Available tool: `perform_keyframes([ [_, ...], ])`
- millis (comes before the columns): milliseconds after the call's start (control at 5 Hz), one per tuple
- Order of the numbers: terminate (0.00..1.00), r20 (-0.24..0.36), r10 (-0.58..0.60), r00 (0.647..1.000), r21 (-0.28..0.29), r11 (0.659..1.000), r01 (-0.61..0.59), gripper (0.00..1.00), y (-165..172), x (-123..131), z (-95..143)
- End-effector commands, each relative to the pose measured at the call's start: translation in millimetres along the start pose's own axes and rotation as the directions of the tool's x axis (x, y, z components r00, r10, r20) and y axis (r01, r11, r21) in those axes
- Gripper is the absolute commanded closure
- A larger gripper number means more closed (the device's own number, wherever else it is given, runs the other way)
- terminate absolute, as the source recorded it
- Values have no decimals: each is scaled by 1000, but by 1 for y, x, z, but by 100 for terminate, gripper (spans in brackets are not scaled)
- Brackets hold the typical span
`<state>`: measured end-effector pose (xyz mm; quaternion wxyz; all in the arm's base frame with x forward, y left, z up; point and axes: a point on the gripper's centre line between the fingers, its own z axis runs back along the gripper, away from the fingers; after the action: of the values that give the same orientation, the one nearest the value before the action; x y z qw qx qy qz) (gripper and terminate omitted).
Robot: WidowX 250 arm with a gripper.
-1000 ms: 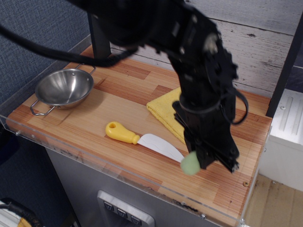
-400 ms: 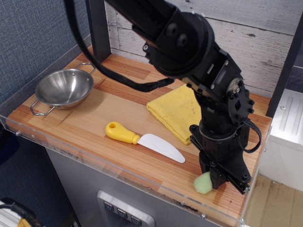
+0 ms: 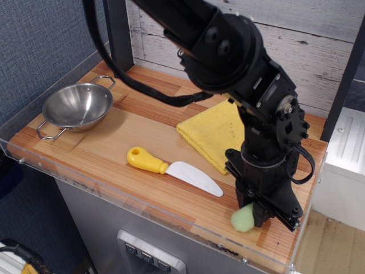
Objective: Move the green pear to the bottom right corner of the table.
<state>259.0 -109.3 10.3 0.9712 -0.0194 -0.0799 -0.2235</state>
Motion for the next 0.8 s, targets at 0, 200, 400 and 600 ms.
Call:
perform_keyframes([
  [0, 0, 97, -14, 995, 11, 1000, 13, 0, 9, 12, 35],
  [200, 0, 105, -9, 994, 1, 1000, 9, 0, 8, 16, 42],
  [400, 0, 107, 6, 994, -14, 1000, -5, 0, 10, 13, 49],
  [600, 0, 143, 80, 986, -37, 996, -76, 0, 22, 16, 79],
])
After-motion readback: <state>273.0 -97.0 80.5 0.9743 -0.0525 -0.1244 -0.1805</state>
